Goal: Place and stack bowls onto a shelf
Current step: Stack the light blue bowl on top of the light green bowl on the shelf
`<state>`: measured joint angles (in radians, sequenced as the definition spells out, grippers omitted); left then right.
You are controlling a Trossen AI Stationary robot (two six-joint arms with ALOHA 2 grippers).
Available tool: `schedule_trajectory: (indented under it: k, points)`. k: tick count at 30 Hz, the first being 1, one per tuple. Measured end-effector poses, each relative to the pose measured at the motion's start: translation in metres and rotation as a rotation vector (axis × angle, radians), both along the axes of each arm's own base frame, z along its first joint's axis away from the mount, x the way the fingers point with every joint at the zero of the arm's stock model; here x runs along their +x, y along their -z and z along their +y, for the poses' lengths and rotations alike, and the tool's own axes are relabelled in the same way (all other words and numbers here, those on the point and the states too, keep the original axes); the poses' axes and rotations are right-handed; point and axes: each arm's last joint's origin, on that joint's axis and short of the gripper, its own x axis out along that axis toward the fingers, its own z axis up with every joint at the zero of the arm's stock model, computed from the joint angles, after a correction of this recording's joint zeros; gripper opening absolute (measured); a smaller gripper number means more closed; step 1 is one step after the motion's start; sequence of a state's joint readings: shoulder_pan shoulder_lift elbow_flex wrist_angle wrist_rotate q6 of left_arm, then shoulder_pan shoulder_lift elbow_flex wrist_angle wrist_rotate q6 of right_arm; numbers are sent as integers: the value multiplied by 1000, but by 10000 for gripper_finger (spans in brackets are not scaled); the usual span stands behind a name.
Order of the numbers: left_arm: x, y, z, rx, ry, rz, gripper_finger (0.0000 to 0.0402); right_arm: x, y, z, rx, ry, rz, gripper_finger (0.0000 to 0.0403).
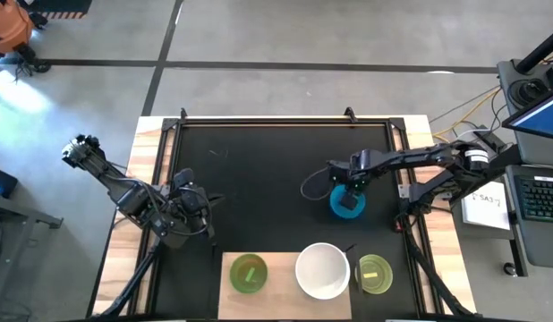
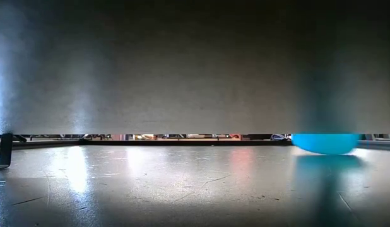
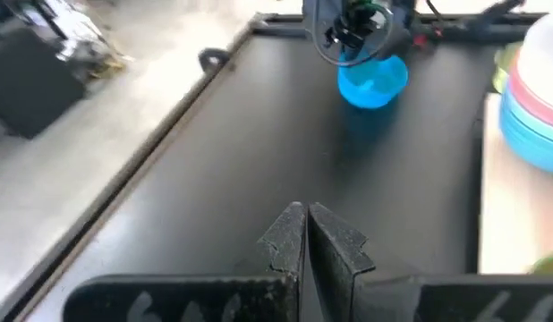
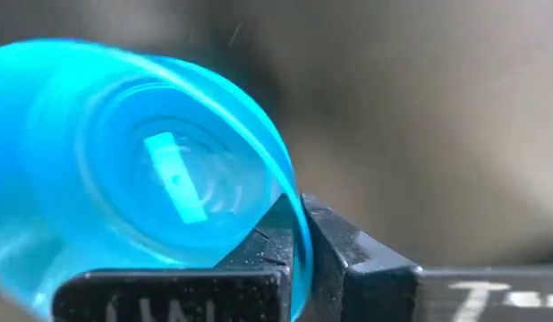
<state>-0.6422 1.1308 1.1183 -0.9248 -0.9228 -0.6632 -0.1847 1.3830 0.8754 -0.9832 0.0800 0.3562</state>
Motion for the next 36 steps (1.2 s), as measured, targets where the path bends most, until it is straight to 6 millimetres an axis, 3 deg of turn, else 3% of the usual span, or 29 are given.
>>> schedule_trajectory:
  k: [4,9,15,18,22,28,36]
  points:
    - [5,-1,1,74,-91,-77,0,10,-28,-12,-118,40,-130,8]
    - [15,-1,2,162,-210,-166,0,35,-73,-20,-244,105,-437,8]
    - [34,6,9,201,-268,-145,2,65,-128,-23,-391,100,-810,8]
    - [46,10,13,237,-288,-120,20,79,-146,-26,-436,75,-943,8]
    - [59,13,19,280,-304,-90,59,93,-152,-29,-477,55,-1029,8]
    - [72,19,21,453,-465,-132,116,115,-143,-35,-604,64,-1064,8]
    - [91,30,24,536,-596,-171,143,147,-139,-40,-710,90,-1173,8]
